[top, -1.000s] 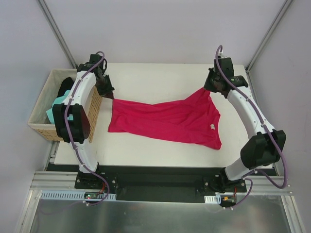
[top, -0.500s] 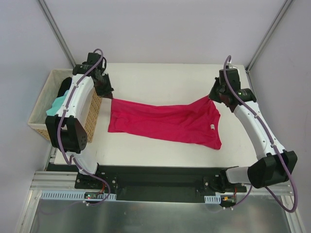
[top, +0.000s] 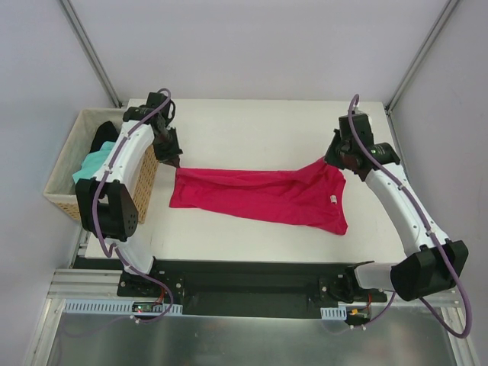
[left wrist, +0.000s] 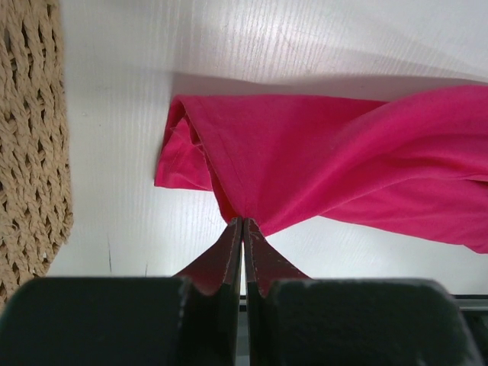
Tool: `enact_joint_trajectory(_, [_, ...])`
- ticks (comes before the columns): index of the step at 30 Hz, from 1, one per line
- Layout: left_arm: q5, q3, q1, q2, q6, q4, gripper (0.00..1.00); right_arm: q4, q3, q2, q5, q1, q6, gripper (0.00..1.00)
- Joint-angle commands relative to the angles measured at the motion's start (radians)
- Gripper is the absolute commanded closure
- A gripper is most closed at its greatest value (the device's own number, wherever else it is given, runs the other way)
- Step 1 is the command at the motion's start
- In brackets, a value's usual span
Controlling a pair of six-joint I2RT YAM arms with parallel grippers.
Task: Fold and stack the t-shirts
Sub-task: Fold the other side of the tshirt into a rectangle
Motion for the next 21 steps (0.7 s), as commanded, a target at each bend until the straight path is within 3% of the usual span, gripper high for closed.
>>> enact_joint_trajectory(1, [-0.032,-0.026,-0.012,-0.039,0.009,-0.041,1.00,-0.043,-0.017,-0.043,0.003,0.024,0.044,0.99])
enact_joint_trajectory(21, [-0.061,-0.092,-0.036,-0.065,0.039,-0.101,1.00,-0.198,-0.069,-0.163,0.081,0.113,0.197,0.99])
